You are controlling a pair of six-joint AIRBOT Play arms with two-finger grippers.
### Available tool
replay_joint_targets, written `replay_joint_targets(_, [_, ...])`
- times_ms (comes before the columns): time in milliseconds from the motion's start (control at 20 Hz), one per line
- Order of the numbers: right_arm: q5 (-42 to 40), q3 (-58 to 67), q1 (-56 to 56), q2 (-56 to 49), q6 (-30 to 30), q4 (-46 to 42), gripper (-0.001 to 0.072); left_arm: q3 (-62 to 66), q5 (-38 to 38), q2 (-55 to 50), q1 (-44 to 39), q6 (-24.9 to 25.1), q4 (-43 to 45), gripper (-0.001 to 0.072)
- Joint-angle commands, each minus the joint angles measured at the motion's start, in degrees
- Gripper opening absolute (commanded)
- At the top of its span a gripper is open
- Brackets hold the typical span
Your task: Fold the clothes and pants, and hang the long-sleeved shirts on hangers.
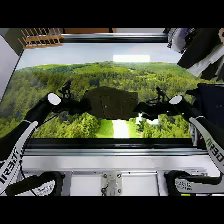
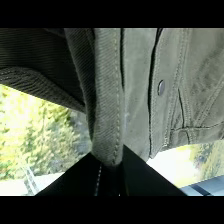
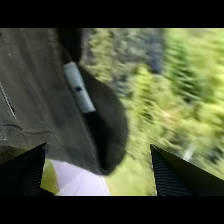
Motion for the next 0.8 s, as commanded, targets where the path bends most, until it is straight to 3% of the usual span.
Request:
replay_joint_targets(0, [-5.8,-0.4,3.7,-3.0,-5.1,7.4,0.0705,0.0,0.0,0.1,0.0,0.1,0.0,0.0025])
replay_joint_targets(50, [-5.9,-0.2,3.7,-3.0,-5.2,7.3,0.0696,0.0,0.0,0.1,0.0,0.1,0.0,0.0026])
replay_joint_targets(100, [-5.8,0.0,3.7,-2.9,-6.4,7.2,0.0585,0.0,0.0,0.1,0.0,0.1,0.0,0.0025])
replay_joint_targets(200, [-4.1,0.5,3.6,-2.0,-10.3,7.1,0.0099,0.1,-0.5,0.2,0.1,0.1,0.0,0.0025])
replay_joint_targets(250, [-2.1,1.3,3.2,-0.8,-12.4,6.5,0.0045,0.1,-0.9,0.8,0.5,0.1,0.0,0.0025])
replay_joint_targets(400, [7.5,9.4,0.5,6.0,-12.6,-2.8,0.0043,4.6,-3.0,7.8,4.1,0.1,-0.2,0.0025])
replay_joint_targets(500, [15.5,19.0,-1.1,12.7,-9.2,-7.0,0.0043,12.0,-6.4,14.4,5.9,0.1,-0.6,0.0025])
replay_joint_targets(750, [22.7,36.1,-1.7,28.5,0.2,-7.3,0.0043,27.1,-6.1,31.6,3.0,0.0,-0.5,0.0025])
